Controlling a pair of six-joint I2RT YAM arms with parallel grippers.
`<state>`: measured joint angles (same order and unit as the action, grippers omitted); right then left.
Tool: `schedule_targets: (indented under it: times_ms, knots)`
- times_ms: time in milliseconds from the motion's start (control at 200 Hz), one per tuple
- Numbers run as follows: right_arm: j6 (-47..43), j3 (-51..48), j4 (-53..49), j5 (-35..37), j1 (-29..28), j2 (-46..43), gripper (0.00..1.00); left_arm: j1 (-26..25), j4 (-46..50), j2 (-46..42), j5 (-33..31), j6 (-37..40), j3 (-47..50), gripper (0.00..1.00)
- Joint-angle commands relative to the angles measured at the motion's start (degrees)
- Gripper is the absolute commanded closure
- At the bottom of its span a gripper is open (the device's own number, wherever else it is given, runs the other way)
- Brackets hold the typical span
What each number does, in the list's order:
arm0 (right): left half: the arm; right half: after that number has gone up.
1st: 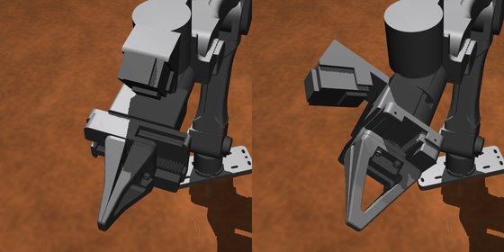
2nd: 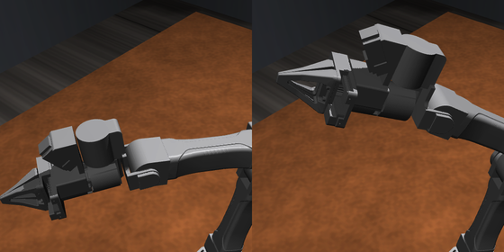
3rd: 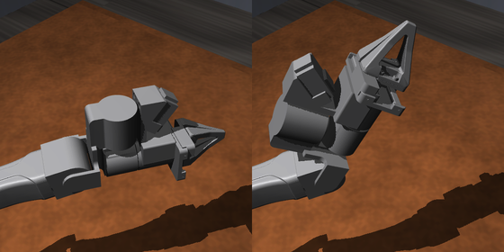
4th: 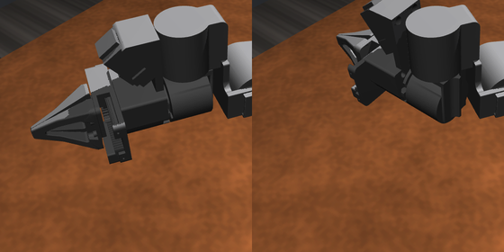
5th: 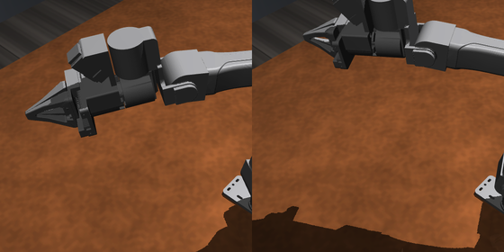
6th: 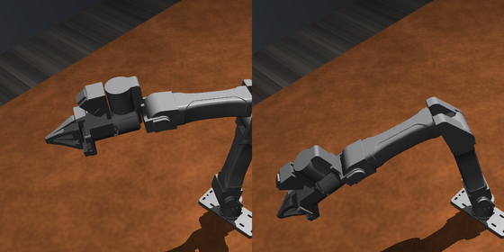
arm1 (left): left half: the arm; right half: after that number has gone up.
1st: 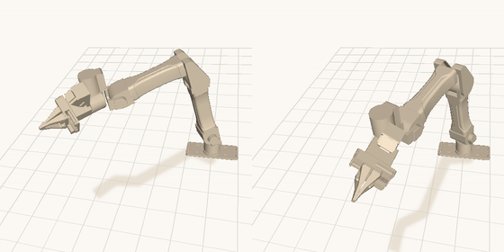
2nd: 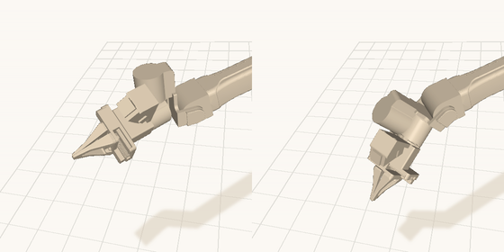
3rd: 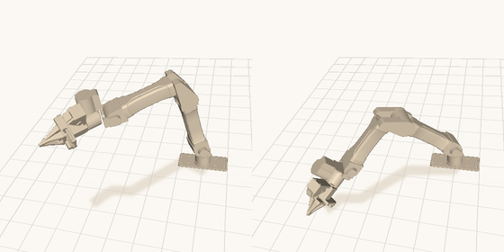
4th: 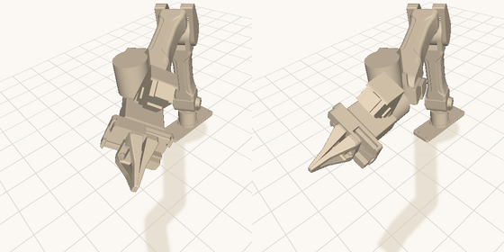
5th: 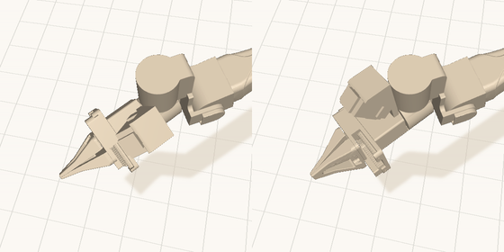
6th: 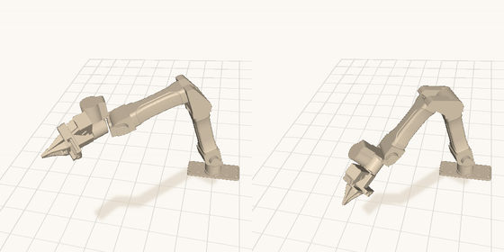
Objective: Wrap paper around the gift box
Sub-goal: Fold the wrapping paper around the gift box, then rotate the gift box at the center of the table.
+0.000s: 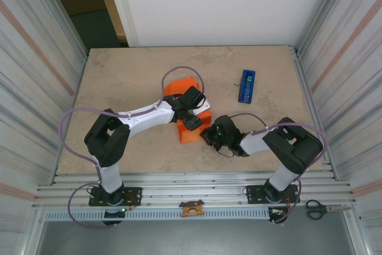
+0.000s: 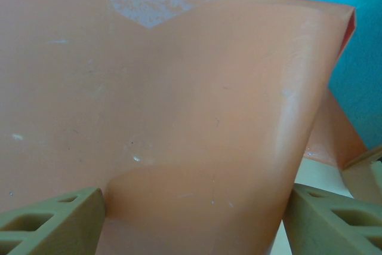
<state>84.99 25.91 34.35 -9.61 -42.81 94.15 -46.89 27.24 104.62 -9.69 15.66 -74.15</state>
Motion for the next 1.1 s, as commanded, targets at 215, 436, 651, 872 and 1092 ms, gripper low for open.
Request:
schedule_targets:
  times_ms: [215,436,651,872,1092]
  knots:
    - [-4.56,-2.14,-9.72,1.70,6.30,-11.40,1.00,-0.57,6.33,2.69,4.77,-1.24,1.12,0.22]
    - [-11.25,-2.23,-13.30,-5.92,16.86,-13.66,1.00,-0.54,6.66,2.65,5.65,-1.60,-0.34,0.22]
    - [-21.33,4.70,-20.39,-12.38,21.42,-11.19,1.00,-0.30,8.06,1.67,6.35,-1.84,-4.75,0.17]
    - [-26.01,8.29,-22.53,-15.90,23.34,-9.59,0.93,-0.13,9.40,-0.92,7.35,-2.68,-9.62,0.11]
    - [-33.48,16.14,-25.41,-23.34,25.09,-4.60,0.61,4.73,4.73,-10.80,10.90,-13.94,-3.62,0.06]
